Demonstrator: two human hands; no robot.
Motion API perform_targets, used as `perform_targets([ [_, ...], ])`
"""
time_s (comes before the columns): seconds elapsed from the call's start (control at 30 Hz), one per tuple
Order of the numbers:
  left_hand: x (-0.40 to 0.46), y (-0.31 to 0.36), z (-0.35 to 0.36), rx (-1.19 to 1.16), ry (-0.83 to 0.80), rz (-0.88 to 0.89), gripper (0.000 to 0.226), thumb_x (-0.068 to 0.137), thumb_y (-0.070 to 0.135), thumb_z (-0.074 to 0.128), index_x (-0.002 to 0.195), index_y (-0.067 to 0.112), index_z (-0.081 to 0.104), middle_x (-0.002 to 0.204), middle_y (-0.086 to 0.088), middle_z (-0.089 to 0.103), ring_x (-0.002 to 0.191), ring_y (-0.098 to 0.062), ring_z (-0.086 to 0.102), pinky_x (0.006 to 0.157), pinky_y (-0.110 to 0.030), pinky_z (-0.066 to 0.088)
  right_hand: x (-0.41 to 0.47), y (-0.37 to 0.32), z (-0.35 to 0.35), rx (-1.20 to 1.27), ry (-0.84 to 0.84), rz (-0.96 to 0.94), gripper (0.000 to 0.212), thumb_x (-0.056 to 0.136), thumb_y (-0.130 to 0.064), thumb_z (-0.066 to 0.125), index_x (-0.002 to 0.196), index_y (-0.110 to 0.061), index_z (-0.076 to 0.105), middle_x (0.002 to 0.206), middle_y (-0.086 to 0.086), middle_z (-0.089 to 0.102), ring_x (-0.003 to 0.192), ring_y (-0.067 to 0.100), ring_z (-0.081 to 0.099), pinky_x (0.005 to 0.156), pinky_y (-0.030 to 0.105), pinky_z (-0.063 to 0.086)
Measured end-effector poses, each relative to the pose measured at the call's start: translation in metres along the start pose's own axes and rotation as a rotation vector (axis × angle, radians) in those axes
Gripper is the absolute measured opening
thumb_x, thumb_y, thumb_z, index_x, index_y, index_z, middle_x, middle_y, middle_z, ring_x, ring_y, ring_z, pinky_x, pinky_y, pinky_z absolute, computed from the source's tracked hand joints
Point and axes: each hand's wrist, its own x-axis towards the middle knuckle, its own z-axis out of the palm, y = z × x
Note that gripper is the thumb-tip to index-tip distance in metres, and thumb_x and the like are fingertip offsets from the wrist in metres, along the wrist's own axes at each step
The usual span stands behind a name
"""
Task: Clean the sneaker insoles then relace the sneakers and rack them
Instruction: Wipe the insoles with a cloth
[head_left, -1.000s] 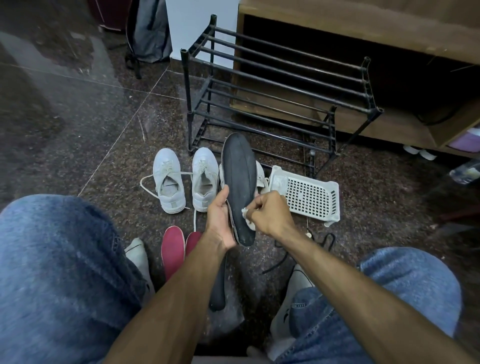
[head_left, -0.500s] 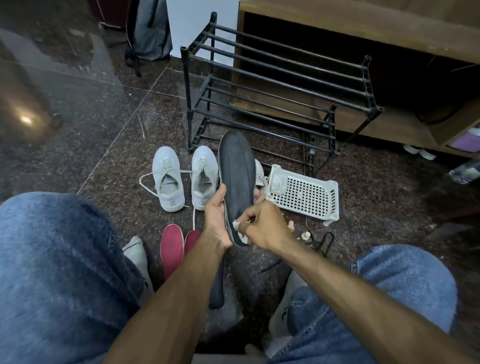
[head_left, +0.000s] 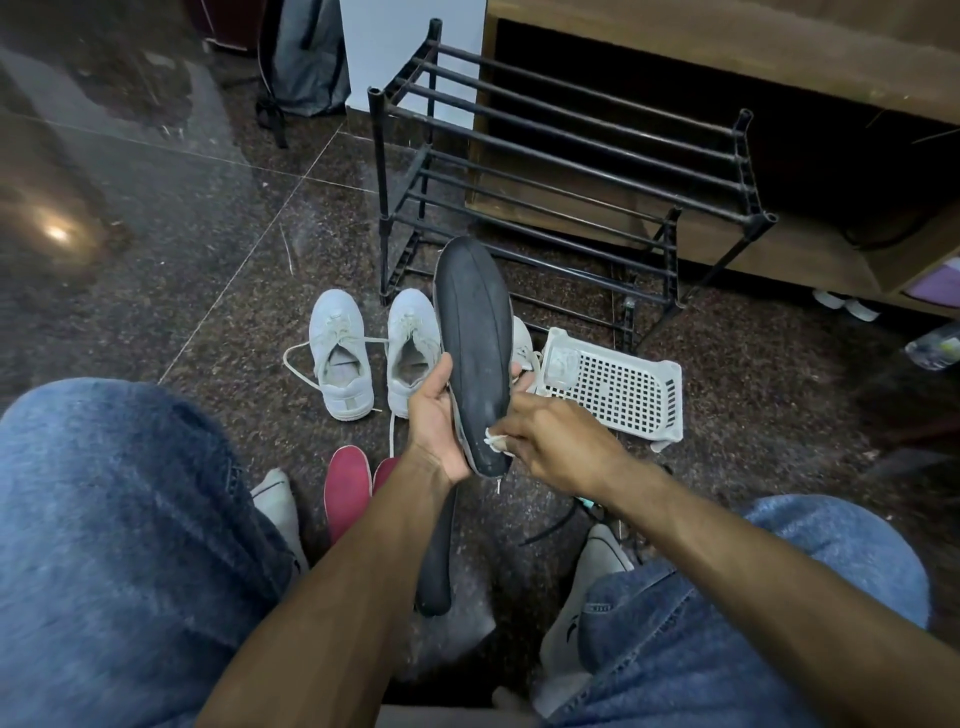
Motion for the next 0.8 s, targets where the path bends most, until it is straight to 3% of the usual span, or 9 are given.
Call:
perform_targets([
  [0.13, 0.004, 0.0, 0.005, -0.01, -0.004, 0.001, 0.072, 0.094, 0.051, 0.04, 0.14, -0.004, 0.043, 0.134, -0.024, 0.052, 0.131, -0.037, 0.046, 0.114, -0.051, 0.029, 0.003, 0.002, -0.006, -0.003, 0.077, 0.078, 0.023, 0.094, -0.024, 0.059, 0.114, -0.02, 0.069, 0.11, -0.001, 0.066, 0.098, 0.024, 0.063, 0.088, 0.039, 0.05],
  [0.23, 0.002, 0.0, 0.008, -0.028, -0.03, 0.018, 0.072, 0.093, 0.05, 0.042, 0.139, -0.005, 0.043, 0.135, -0.024, 0.05, 0.133, -0.037, 0.044, 0.115, -0.051, 0.028, 0.008, -0.002, -0.002, 0.181, 0.201, 0.273, 0.011, 0.086, -0.023, 0.065, 0.093, -0.022, 0.074, 0.085, 0.001, 0.071, 0.079, 0.02, 0.065, 0.073, 0.028, 0.05],
  [0.33, 0.002, -0.002, 0.006, -0.086, -0.047, 0.054, 0.068, 0.091, 0.048, 0.045, 0.132, -0.006, 0.049, 0.126, -0.024, 0.056, 0.132, -0.038, 0.045, 0.112, -0.052, 0.033, 0.004, -0.011, 0.007, 0.307, 0.196, 0.326, 0.007, 0.085, -0.022, 0.067, 0.084, -0.02, 0.074, 0.07, -0.001, 0.068, 0.063, 0.014, 0.06, 0.061, 0.022, 0.043],
  [0.4, 0.003, -0.004, 0.004, -0.13, -0.068, 0.068, 0.064, 0.09, 0.048, 0.046, 0.126, -0.004, 0.055, 0.116, -0.021, 0.062, 0.133, -0.038, 0.045, 0.106, -0.053, 0.039, -0.004, -0.021, 0.01, 0.35, 0.152, 0.285, 0.008, 0.086, -0.021, 0.067, 0.082, -0.019, 0.074, 0.067, -0.006, 0.065, 0.061, 0.01, 0.059, 0.062, 0.023, 0.046],
  [0.5, 0.004, -0.008, 0.003, -0.141, -0.067, 0.075, 0.065, 0.092, 0.049, 0.044, 0.129, -0.003, 0.053, 0.117, -0.02, 0.061, 0.133, -0.038, 0.045, 0.096, -0.051, 0.049, -0.005, -0.021, 0.013, 0.261, 0.187, 0.209, 0.013, 0.086, -0.018, 0.061, 0.087, -0.016, 0.074, 0.085, 0.0, 0.071, 0.078, 0.017, 0.063, 0.077, 0.031, 0.051],
  [0.63, 0.003, -0.015, 0.001, -0.013, -0.025, 0.049, 0.067, 0.093, 0.05, 0.043, 0.137, 0.001, 0.049, 0.126, -0.02, 0.059, 0.125, -0.035, 0.052, 0.113, -0.048, 0.033, 0.013, -0.011, 0.007, 0.114, 0.246, 0.222, 0.019, 0.089, -0.018, 0.055, 0.096, -0.011, 0.071, 0.1, 0.008, 0.067, 0.088, 0.028, 0.063, 0.083, 0.041, 0.052],
  [0.73, -0.002, -0.014, -0.001, 0.036, 0.012, 0.052, 0.063, 0.092, 0.05, 0.043, 0.132, 0.002, 0.055, 0.127, -0.019, 0.06, 0.111, -0.033, 0.061, 0.108, -0.046, 0.039, 0.026, -0.007, 0.004, 0.086, 0.275, 0.27, 0.021, 0.089, -0.018, 0.055, 0.1, -0.013, 0.072, 0.105, 0.008, 0.067, 0.094, 0.03, 0.063, 0.085, 0.04, 0.051],
  [0.8, -0.002, -0.012, -0.002, 0.015, 0.008, 0.061, 0.063, 0.093, 0.05, 0.041, 0.13, 0.001, 0.055, 0.121, -0.019, 0.063, 0.112, -0.033, 0.061, 0.108, -0.046, 0.039, 0.023, -0.011, 0.006, 0.158, 0.261, 0.262, 0.018, 0.089, -0.016, 0.057, 0.099, -0.013, 0.073, 0.103, 0.008, 0.068, 0.093, 0.027, 0.064, 0.086, 0.037, 0.052],
])
